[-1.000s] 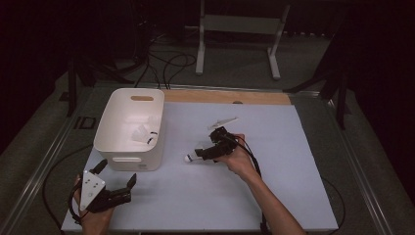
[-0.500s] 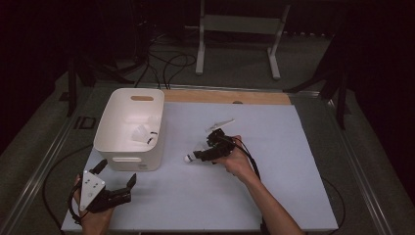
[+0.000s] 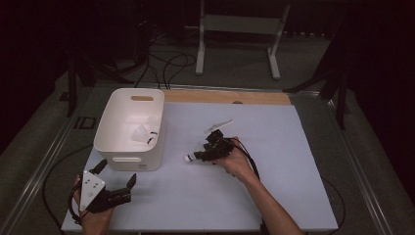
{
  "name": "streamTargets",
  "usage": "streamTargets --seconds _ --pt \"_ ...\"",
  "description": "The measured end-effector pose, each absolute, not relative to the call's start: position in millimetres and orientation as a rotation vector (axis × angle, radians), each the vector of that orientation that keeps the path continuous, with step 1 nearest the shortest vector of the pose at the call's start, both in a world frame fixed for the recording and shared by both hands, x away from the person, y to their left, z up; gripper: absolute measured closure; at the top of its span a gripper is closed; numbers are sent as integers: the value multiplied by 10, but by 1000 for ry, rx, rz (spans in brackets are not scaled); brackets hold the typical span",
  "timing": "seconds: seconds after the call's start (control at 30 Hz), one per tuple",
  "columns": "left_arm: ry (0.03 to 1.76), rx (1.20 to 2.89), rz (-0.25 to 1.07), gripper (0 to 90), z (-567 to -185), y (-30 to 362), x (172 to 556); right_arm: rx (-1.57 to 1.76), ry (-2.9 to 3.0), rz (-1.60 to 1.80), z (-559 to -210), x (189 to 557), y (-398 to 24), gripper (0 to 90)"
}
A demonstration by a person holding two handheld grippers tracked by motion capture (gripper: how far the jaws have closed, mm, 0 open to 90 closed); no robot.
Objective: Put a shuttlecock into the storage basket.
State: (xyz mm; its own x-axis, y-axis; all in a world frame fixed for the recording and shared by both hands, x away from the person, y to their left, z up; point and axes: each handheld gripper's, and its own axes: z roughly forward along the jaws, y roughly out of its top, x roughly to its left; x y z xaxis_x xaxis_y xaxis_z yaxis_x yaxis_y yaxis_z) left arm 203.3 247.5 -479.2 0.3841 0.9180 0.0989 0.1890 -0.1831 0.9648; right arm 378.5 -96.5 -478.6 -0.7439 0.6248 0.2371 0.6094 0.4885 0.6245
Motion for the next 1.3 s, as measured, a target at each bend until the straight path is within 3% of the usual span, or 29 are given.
streamTargets --seconds 1.3 --pt "1000 1635 906 5 -4792 2476 2033 997 2783 1074 -4855 3730 -595 744"
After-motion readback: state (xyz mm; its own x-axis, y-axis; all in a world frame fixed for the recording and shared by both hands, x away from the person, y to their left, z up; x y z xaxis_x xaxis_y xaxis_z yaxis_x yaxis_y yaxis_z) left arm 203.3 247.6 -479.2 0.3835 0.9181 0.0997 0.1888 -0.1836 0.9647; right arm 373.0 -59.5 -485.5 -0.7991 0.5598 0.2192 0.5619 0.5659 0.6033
